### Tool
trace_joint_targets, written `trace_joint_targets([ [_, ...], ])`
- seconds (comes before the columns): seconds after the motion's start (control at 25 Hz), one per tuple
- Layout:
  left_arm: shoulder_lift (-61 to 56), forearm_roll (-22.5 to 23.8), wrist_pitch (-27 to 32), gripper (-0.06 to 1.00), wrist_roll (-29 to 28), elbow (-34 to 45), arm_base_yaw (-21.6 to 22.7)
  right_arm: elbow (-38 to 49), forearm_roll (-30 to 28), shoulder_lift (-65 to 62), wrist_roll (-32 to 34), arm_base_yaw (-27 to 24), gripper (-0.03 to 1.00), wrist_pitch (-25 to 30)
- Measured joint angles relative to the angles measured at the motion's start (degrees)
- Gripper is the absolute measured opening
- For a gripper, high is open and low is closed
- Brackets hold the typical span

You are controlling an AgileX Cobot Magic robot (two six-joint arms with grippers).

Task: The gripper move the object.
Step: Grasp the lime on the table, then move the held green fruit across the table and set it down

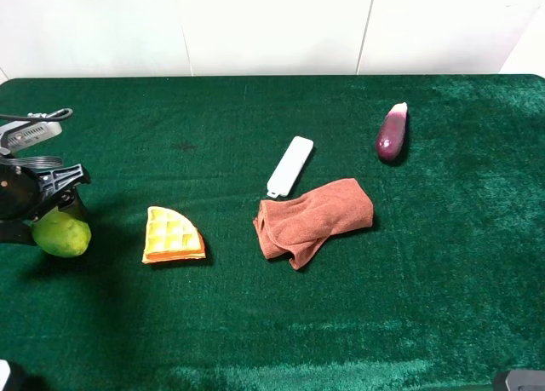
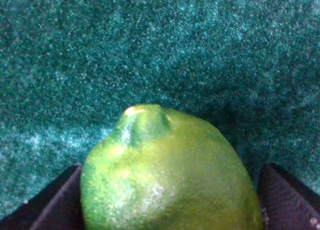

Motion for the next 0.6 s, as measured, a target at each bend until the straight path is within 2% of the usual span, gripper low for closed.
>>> trace_joint_targets([
  [0.6,0.0,0.0,2.42,0.69,0.0,-0.21,0.0,0.0,0.0,0.0,0.0,0.0,0.7,-0.13],
])
